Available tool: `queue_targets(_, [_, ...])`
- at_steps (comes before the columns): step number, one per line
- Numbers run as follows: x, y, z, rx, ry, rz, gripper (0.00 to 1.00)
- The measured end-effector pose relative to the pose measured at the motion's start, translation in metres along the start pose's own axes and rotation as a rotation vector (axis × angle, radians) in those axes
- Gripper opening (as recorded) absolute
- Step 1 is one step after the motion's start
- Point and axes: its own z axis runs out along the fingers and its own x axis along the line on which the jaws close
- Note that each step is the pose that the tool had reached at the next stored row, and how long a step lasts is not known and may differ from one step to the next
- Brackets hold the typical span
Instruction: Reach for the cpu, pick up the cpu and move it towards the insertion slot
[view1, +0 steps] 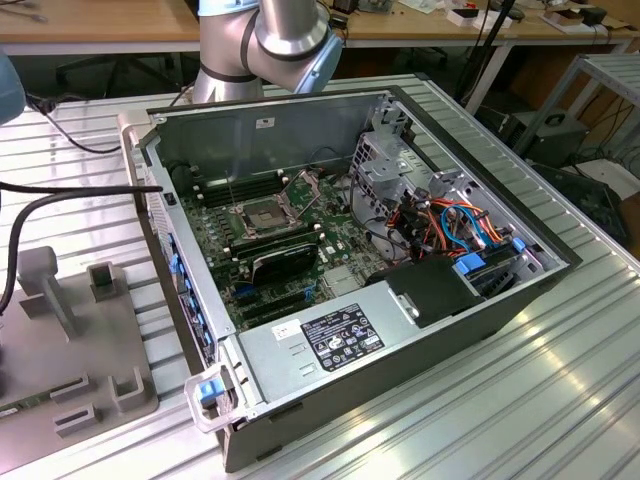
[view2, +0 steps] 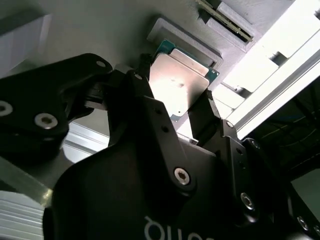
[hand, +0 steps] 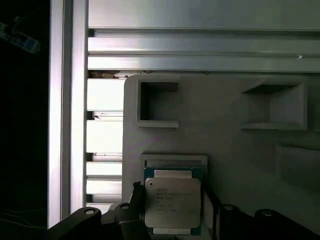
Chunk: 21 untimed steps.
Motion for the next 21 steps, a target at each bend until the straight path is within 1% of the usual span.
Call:
queue_targets(1, [0.0000, 0.0001, -0.0024, 0.0000, 0.0000, 0.000, 0.55])
queue_targets(4, [0.0000, 0.0006, -0.0182, 0.0001, 0.0000, 0.000, 0.55])
queue_targets(5, [0.0001, 0.0008, -0.0256, 0.0003, 0.0000, 0.000, 0.55])
queue_targets(7, [0.0001, 0.0010, -0.0331, 0.0005, 0.0000, 0.000, 0.55])
queue_targets(8, [0.0001, 0.0012, -0.0392, 0.0007, 0.0001, 0.000, 0.55])
queue_targets(9, [0.0002, 0.0013, -0.0428, 0.0008, 0.0001, 0.000, 0.55])
queue_targets(11, [0.0002, 0.0016, -0.0529, 0.0014, 0.0001, 0.000, 0.55])
queue_targets(13, [0.0002, 0.0019, -0.0612, 0.0020, 0.0000, 0.000, 0.55])
queue_targets(14, [0.0003, 0.0019, -0.0633, 0.0023, 0.0001, 0.000, 0.55])
queue_targets(19, [0.0003, 0.0020, -0.0637, 0.0022, 0.0001, 0.000, 0.55])
queue_targets(20, [0.0003, 0.0020, -0.0649, 0.0028, 0.0003, 0.000, 0.55])
queue_targets(21, [0.0003, 0.0021, -0.0677, 0.0028, 0.0002, 0.000, 0.55])
